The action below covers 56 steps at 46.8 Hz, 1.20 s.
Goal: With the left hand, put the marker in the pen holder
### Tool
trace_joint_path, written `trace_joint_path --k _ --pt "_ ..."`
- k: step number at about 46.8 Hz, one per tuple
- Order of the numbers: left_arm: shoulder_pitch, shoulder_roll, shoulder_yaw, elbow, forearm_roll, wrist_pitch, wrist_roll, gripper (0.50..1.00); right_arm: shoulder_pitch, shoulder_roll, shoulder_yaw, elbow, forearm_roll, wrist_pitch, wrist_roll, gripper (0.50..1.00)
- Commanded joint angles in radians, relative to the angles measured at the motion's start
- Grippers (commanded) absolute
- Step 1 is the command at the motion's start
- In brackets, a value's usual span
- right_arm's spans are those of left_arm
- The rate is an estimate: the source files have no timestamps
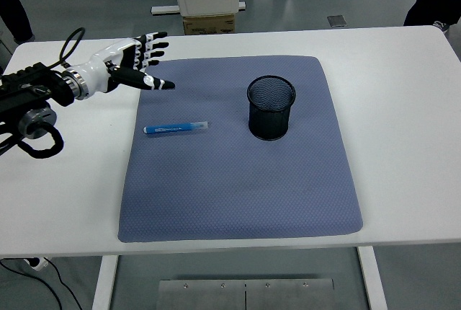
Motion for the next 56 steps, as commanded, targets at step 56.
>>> trace_joint_path --k 56 --pt "-0.374 -0.143 0.492 -0.015 0.224 -0.153 0.005 1.000 0.000 0.000 0.000 0.000 0.000 0.000 0.000 1.000"
